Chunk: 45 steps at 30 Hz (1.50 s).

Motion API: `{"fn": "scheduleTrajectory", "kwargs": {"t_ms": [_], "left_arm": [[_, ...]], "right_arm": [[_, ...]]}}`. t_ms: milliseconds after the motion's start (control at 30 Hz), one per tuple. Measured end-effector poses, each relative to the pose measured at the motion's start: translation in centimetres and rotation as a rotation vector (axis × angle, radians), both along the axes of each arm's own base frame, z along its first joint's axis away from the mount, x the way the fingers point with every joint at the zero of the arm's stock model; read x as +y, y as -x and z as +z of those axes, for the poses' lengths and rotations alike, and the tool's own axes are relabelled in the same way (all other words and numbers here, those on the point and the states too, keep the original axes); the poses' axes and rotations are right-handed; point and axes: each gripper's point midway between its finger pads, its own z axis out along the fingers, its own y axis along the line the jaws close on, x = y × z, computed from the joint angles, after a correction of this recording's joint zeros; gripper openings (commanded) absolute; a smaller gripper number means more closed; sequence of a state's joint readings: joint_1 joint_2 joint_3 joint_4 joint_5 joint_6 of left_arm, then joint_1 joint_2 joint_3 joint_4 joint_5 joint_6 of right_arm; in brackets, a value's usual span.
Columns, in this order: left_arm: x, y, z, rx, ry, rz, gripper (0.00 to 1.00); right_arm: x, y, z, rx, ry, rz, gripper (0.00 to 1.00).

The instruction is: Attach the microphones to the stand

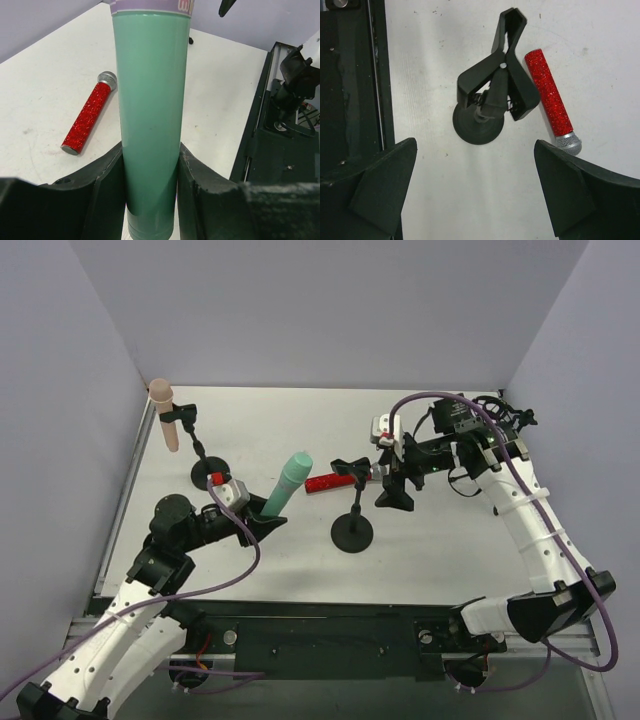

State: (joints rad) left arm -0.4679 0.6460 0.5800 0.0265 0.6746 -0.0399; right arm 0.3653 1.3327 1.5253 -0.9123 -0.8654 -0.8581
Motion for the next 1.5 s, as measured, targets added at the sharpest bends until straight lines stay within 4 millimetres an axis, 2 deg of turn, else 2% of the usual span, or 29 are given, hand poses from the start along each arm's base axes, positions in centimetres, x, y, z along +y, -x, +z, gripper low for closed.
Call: {"fn": "scheduleTrajectory", "kwargs": {"t_ms": [167,333,533,767,900,1067,1100,1200,1500], "left_arm": [[0.6,-0.4,0.0,-0.014,0.006,0.034,0.00],[0.8,-0.6,0.6,-0.036,0.019,0.046,0.00],[1.0,-0.9,0.8,-0.042,0.028,0.060,0.00],[1.1,-1.1,0.9,-0.037,0.034,0.066,0.00],[1.1,-1.1,0.7,-0.031,0.035,0.068,0.00],[1.2,-1.1,0.7,-0.030,0.037,0.069,0.00],[1.1,-1.1,0.8,-0.032,0.038,0.067,0.00],[1.1,-1.1,0.8,-0.034,0.039,0.066,0.00],[0.4,-1.2,0.8,-0.040,0.092,0.034,0.00]], "right_arm": [[1.2,-1.5,0.9,-0.018,0.009,-0.001,0.96],[2.9,-1.1,1.4,-0.004,0.001,0.006,0.96],[3.8,-1.3,1.3,0.022,-0.002,-0.036,0.87],[4.8,-1.8,0.6,0.047,0.005,-0.060,0.81],[5.1,-2.0,0.7,0.045,0.002,-0.067,0.65],[5.2,-2.2,0.7,0.041,0.002,-0.077,0.22],[5.2,-2.3,0.8,0.034,-0.002,-0.077,0.17],[5.2,-1.9,0.9,0.035,-0.009,-0.068,0.11],[5.5,-0.4,1.0,0.020,-0.035,0.046,0.10]]}}
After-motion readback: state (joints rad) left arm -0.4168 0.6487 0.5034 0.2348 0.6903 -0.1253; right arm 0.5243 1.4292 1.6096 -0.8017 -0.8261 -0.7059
